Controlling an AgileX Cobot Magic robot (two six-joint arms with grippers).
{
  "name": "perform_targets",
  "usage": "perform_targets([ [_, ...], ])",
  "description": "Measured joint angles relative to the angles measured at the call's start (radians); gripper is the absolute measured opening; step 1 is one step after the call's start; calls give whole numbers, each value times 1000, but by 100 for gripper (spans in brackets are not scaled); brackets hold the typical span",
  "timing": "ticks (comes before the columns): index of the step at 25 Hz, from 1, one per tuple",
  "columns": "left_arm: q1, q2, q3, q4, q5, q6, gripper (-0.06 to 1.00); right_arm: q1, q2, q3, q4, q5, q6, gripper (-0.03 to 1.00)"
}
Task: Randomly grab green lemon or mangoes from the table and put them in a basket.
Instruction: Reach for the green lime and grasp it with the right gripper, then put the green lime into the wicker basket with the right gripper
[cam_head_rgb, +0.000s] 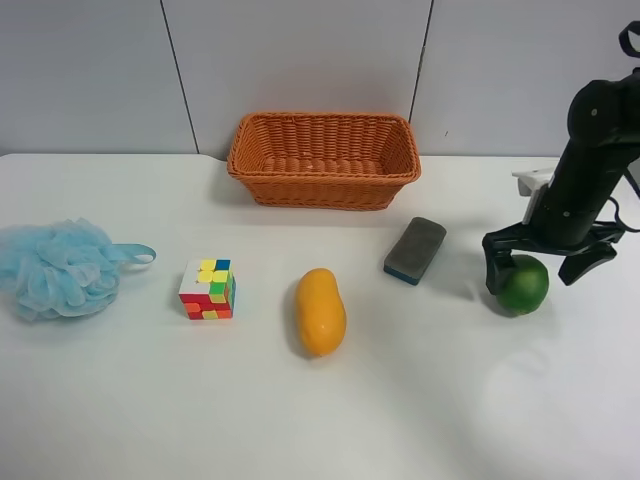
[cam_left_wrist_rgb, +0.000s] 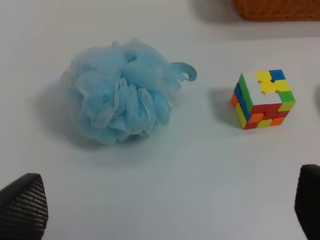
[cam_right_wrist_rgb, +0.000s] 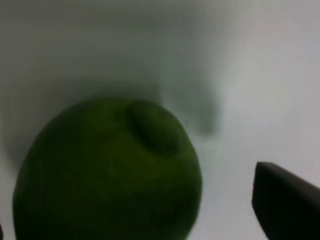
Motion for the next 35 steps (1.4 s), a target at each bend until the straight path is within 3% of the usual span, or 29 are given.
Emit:
perform_targets([
  [8, 0, 0, 0, 0, 0, 0, 99, 0, 36, 0, 0, -35, -2, 98],
  [10, 0, 0, 0, 0, 0, 0, 99, 0, 37, 0, 0, -35, -2, 92],
  [14, 0, 0, 0, 0, 0, 0, 99, 0, 38, 0, 10, -35, -2, 68],
  [25, 0, 0, 0, 0, 0, 0, 99, 0, 37, -1, 10, -28, -2, 69],
  [35, 0, 0, 0, 0, 0, 0, 99, 0, -119, -150, 17, 165, -2, 69],
])
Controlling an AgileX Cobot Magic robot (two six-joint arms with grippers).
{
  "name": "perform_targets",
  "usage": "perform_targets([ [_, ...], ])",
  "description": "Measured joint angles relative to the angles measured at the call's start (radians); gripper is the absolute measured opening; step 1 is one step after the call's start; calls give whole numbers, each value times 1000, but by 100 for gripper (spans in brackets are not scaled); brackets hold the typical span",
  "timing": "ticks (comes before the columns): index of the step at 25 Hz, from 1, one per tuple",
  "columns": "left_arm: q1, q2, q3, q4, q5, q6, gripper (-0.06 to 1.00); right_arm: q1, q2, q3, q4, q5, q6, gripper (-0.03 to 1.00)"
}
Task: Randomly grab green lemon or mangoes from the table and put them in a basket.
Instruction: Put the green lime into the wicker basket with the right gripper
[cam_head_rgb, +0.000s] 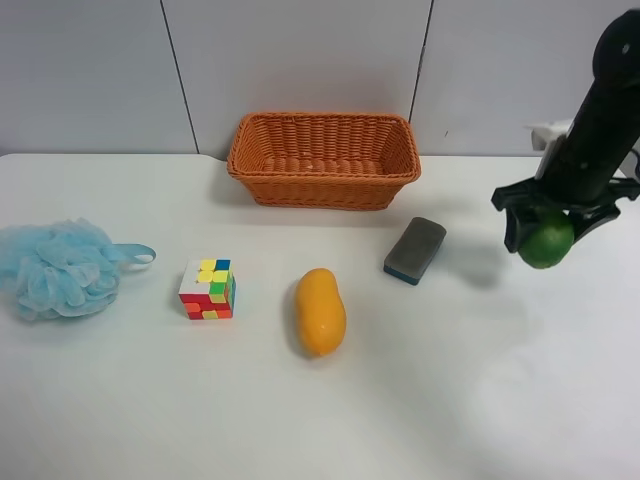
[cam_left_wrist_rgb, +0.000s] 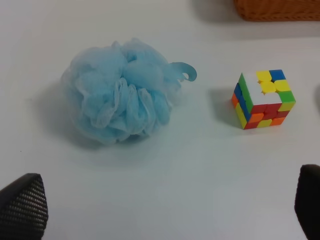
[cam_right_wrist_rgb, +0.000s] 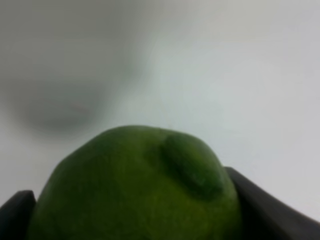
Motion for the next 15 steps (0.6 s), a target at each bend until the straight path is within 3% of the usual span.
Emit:
perform_targets([
  [7, 0, 0, 0, 0, 0, 0, 99, 19, -67, -222, 24, 138, 1, 69],
  [15, 0, 0, 0, 0, 0, 0, 99, 182, -12, -497, 28, 151, 13, 69],
])
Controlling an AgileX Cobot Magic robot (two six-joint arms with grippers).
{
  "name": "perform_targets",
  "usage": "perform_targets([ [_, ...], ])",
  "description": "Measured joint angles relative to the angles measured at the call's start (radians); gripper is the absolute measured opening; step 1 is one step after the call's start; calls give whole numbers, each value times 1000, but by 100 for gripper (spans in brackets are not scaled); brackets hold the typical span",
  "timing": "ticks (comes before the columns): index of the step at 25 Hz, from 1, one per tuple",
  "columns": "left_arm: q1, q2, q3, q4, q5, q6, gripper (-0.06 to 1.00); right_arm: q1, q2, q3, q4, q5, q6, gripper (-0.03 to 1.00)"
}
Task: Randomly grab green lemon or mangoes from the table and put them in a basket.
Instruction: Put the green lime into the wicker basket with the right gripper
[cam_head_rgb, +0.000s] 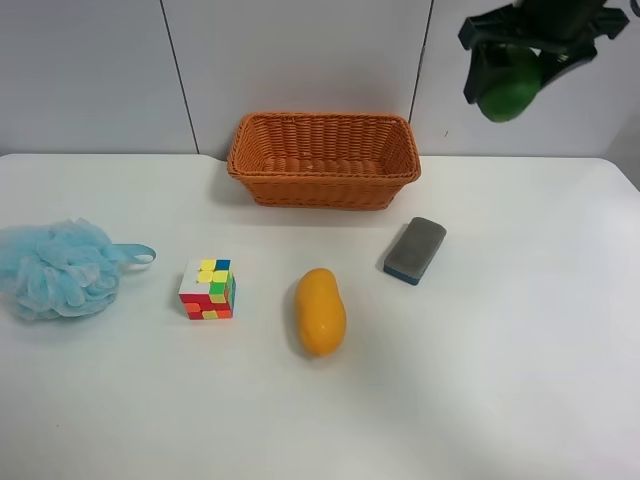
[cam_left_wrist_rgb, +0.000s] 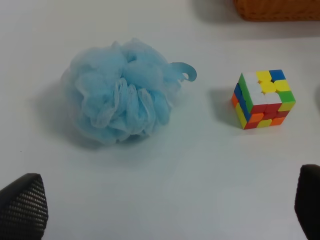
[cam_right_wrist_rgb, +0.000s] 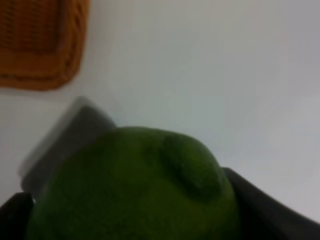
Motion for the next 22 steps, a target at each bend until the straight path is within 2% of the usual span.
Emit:
perform_targets([
  [5, 0, 0, 0, 0, 0, 0, 99, 82, 131, -161, 0, -5, 0, 69],
  [8, 0, 0, 0, 0, 0, 0, 99, 112, 218, -230, 2, -50, 0, 69],
  [17, 0, 0, 0, 0, 0, 0, 99, 151, 430, -252, 4, -312, 0, 69],
  [22, 0, 0, 0, 0, 0, 0, 99, 152, 525, -252, 9, -395, 0, 69],
])
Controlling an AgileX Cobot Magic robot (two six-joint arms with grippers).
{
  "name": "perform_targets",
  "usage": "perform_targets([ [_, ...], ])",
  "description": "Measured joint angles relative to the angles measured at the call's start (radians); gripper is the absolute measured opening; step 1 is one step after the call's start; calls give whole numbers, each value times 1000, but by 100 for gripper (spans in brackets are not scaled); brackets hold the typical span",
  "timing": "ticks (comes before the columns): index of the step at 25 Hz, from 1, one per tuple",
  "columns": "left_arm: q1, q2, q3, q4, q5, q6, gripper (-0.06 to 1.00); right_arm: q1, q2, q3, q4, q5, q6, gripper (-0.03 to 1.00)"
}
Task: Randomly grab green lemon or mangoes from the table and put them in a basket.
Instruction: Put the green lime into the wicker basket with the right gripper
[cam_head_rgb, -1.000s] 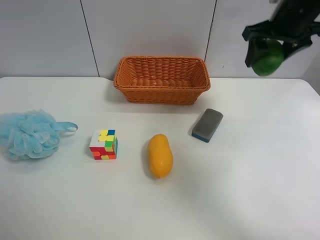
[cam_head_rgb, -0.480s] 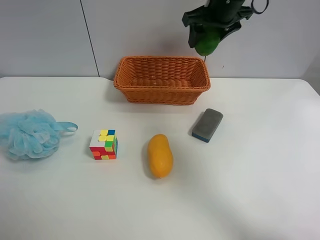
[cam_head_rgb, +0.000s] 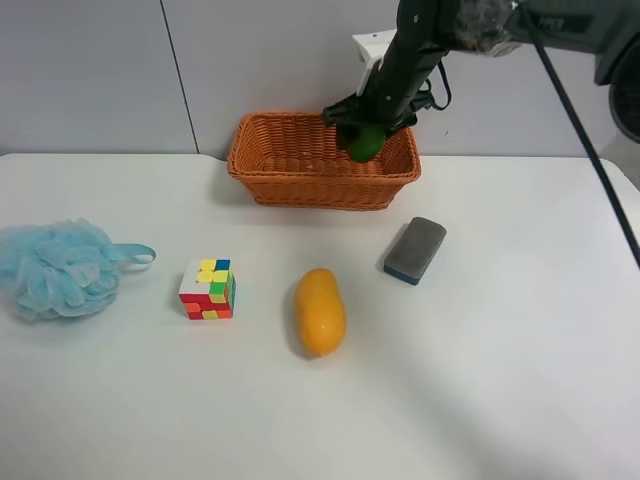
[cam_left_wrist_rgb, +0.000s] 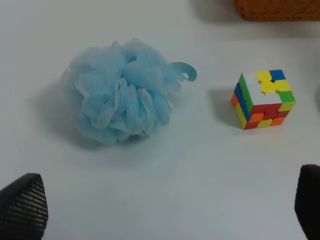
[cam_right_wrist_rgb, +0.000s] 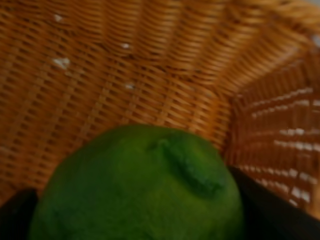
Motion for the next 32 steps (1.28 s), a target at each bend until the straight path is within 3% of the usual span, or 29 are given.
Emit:
perform_targets([
  [12, 0, 0, 0, 0, 0, 0, 99, 0, 46, 0, 2, -61, 0, 70],
  [16, 0, 0, 0, 0, 0, 0, 99, 0, 46, 0, 2, -56, 0, 94],
  [22, 0, 0, 0, 0, 0, 0, 99, 0, 38, 0, 1, -45, 0, 98],
  [26, 0, 0, 0, 0, 0, 0, 99, 0, -17, 0, 1, 6, 0, 99],
  [32, 0, 0, 0, 0, 0, 0, 99, 0, -185, 0, 0, 199, 0, 99],
])
